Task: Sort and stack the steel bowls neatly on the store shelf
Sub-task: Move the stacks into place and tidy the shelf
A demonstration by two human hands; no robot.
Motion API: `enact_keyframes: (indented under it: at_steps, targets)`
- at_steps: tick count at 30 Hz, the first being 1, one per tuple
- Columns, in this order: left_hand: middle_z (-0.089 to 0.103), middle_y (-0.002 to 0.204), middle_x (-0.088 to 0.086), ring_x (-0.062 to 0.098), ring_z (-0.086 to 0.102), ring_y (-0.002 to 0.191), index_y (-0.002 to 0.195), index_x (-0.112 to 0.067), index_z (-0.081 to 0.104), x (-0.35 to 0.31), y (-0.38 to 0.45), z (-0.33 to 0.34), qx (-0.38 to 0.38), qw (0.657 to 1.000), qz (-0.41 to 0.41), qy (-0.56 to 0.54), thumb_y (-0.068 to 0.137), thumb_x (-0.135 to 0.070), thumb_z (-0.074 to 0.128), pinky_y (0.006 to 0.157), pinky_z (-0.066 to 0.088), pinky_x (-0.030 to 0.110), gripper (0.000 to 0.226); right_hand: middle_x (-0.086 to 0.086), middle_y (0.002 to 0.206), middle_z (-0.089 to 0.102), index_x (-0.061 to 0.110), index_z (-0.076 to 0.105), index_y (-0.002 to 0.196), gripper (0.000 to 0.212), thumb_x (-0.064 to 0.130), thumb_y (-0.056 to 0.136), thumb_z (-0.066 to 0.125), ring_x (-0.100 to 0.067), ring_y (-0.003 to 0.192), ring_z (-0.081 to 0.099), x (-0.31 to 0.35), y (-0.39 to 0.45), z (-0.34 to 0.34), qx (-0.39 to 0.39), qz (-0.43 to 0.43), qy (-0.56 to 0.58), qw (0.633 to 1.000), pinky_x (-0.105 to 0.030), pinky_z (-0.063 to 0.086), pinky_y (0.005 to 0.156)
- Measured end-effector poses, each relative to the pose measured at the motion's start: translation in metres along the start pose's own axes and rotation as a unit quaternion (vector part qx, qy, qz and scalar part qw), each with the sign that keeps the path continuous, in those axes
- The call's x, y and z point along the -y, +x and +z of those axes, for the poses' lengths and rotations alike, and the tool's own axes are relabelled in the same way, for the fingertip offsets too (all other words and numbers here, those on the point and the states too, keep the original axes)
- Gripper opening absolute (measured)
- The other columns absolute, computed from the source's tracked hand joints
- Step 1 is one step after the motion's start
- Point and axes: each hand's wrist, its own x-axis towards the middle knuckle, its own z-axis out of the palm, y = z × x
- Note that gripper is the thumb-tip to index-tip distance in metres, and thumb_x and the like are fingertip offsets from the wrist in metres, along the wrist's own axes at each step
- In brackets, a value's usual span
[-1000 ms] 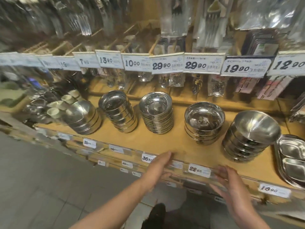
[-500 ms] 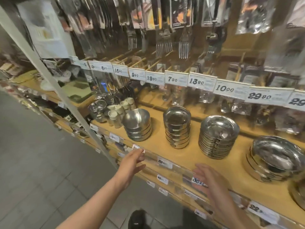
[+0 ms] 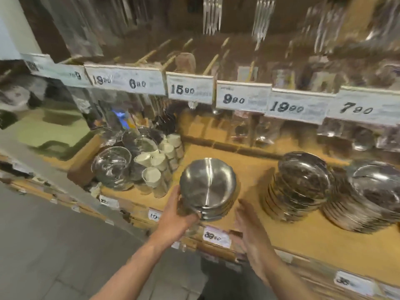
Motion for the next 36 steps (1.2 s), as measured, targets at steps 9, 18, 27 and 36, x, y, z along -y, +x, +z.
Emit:
enact_keyframes:
  at_steps: [9,18,27,36]
  targets:
    - [0.066,0.128,-0.011,-0.009,0.062,0.112,0.139,-0.04,0.045,-0.007,0.074,0.016,0.06,0.995,0.067,-0.035,0.074,0.001,0.085,0.091,0.051,0.011,0.086,0.004,0.129,0.07,0.053,0.059,0.127,0.033,0.049,0.095,0.063,-0.018,0.122,0.066,-0.002,0.085,0.014,-0.028,-0.115,0.067,0.991,-0.04,0.054,0.092]
    - [0.07,0.112,-0.028,-0.006,0.065,0.108,0.125,-0.034,0.052,-0.025,0.13,0.06,0.073,0.987,0.11,-0.088,0.073,0.019,0.076,0.083,0.054,0.016,0.078,0.017,0.152,0.049,0.063,0.041,0.141,0.05,0.06,0.093,0.055,-0.017,0.144,0.042,0.012,0.137,-0.006,-0.101,-0.199,0.077,0.972,-0.055,0.03,0.118]
    - [0.069,0.109,-0.027,-0.016,0.062,0.102,0.119,-0.038,0.052,-0.041,0.13,0.063,0.07,0.99,0.096,-0.079,0.076,0.006,0.081,0.081,0.05,0.009,0.067,0.023,0.161,0.033,0.056,0.027,0.152,0.059,0.065,0.095,0.043,-0.007,0.151,0.026,0.019,0.135,-0.002,-0.121,-0.21,0.03,0.97,-0.05,0.021,0.125]
    - [0.062,0.124,0.004,0.013,0.06,0.119,0.127,-0.037,0.058,-0.009,0.026,0.066,0.058,0.997,-0.032,-0.03,0.081,-0.027,0.083,0.087,0.049,0.015,0.053,0.049,0.119,0.048,0.056,0.05,0.125,0.035,0.059,0.09,0.046,0.037,0.098,0.047,-0.017,-0.01,-0.025,-0.127,-0.103,-0.014,0.986,0.0,0.041,0.081]
